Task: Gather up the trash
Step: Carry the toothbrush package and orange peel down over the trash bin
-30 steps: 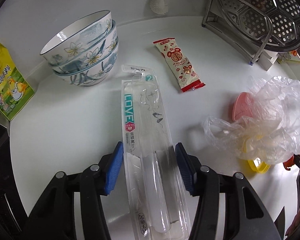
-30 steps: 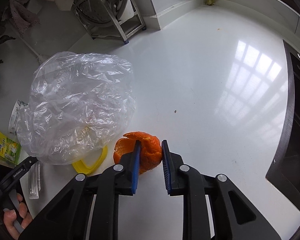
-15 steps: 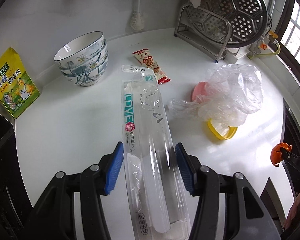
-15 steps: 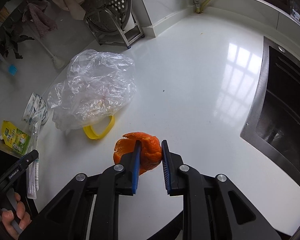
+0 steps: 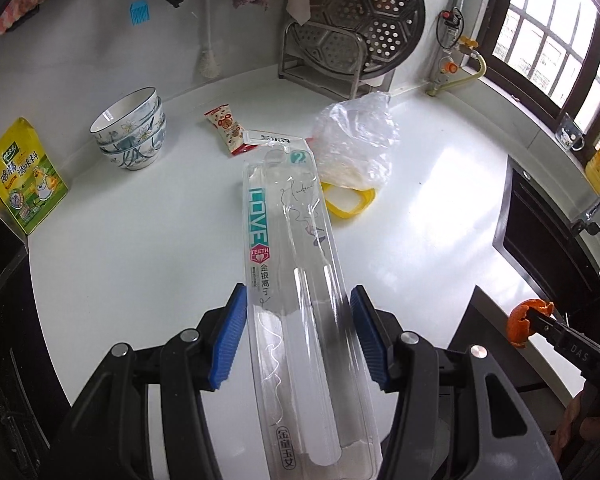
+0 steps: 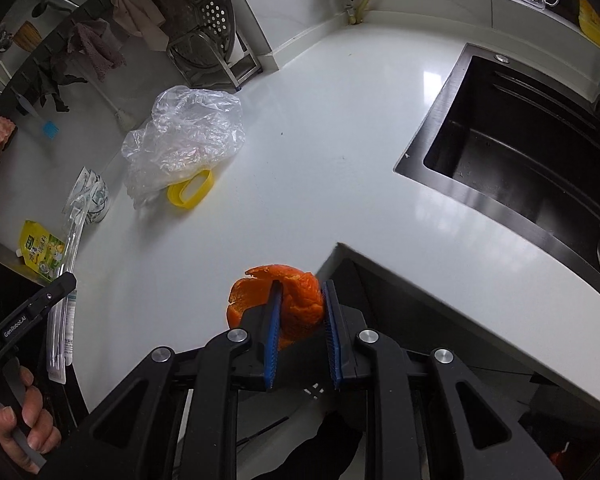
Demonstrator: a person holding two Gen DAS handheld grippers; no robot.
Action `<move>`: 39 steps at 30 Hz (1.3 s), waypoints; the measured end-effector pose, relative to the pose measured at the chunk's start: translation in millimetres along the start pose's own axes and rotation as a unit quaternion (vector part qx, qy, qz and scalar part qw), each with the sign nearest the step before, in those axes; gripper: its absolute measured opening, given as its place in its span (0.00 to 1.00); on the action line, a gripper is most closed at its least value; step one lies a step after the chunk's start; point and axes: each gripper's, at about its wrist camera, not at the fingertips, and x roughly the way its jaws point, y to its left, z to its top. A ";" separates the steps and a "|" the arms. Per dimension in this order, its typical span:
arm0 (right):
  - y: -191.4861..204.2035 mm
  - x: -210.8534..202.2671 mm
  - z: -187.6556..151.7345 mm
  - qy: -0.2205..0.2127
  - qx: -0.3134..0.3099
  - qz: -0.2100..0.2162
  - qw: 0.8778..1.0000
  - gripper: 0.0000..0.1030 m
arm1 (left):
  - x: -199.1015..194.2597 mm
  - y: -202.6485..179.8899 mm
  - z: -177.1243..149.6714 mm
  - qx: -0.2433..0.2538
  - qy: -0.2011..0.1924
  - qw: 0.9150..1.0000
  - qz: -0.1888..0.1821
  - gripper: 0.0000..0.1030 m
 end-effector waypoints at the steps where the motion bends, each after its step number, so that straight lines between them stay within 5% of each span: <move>1: -6.0 -5.5 -8.3 0.000 -0.001 0.002 1.000 0.19 | -5.0 -8.9 -6.7 0.003 -0.001 1.000 -0.003 0.50; 14: -96.8 -92.6 -136.8 -0.023 -0.004 0.016 1.000 0.19 | -76.4 -121.0 -127.2 0.018 -0.023 0.999 -0.037 0.50; 22: -151.2 -84.2 -209.7 0.021 0.046 0.003 0.999 0.19 | -72.9 -156.6 -196.1 0.054 0.025 0.997 -0.040 0.50; 30: -184.6 -13.2 -260.5 0.037 0.089 -0.013 0.995 0.19 | 1.6 -173.6 -262.1 0.121 0.072 0.988 -0.059 0.50; 39: -195.2 153.6 -298.0 0.084 0.087 0.001 0.993 0.19 | 159.2 -164.0 -339.3 0.138 0.127 0.978 -0.086 0.50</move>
